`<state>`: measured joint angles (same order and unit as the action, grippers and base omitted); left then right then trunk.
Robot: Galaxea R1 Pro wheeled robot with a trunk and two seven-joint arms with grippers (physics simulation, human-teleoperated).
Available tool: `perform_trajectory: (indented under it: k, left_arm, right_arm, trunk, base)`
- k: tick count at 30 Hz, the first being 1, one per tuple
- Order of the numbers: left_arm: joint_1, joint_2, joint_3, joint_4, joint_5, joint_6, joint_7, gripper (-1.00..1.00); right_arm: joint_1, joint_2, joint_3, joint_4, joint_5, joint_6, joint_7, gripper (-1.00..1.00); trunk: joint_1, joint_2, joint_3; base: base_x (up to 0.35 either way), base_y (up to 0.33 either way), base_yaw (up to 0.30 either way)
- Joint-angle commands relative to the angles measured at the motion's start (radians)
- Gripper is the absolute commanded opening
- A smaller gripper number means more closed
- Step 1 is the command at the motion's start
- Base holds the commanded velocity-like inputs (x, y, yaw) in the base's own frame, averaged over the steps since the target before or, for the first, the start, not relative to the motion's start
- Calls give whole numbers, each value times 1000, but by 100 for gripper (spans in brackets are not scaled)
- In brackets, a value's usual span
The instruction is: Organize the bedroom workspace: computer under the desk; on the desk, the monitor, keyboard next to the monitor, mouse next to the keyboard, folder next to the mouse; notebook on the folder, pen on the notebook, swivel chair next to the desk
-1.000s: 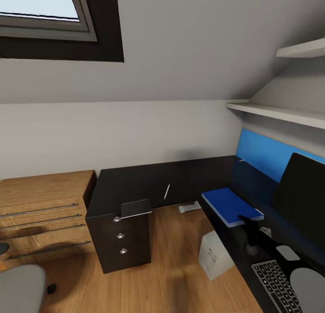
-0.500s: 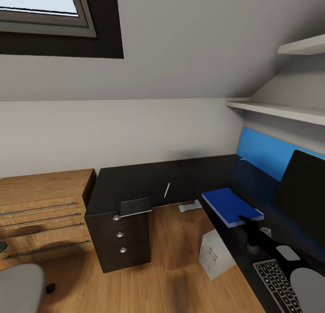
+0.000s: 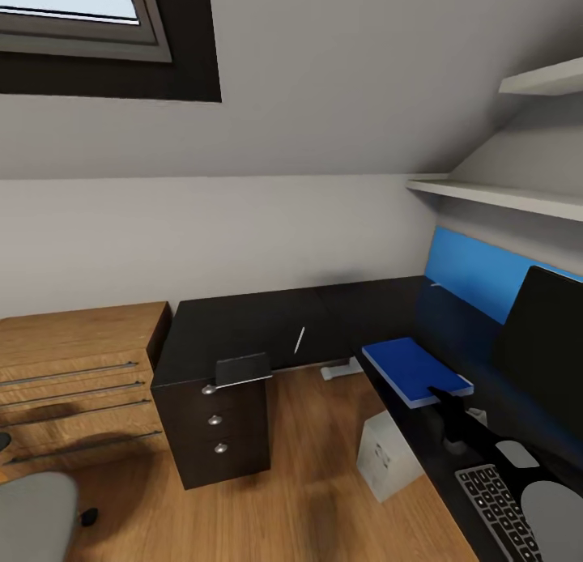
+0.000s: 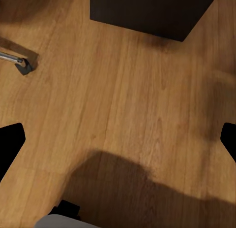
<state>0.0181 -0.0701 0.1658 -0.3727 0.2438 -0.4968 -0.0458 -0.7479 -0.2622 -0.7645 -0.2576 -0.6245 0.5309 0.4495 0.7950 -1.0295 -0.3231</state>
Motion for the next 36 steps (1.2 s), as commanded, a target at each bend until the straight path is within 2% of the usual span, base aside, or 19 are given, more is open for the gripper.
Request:
perform_trajectory:
  k: [1, 36]
  left_arm:
    - [0, 0, 1, -2, 8, 0, -5, 100]
    - [0, 3, 1, 0, 8, 1, -6, 100]
  right_arm:
    - [-1, -1, -5, 0, -3, 8, 0, -100]
    - [-1, -3, -5, 0, -3, 8, 0, -100]
  trunk:
    - [0, -1, -1]
    - [0, -1, -1]
  base:
    - [0, 0, 0]
    - [13, -25, 0]
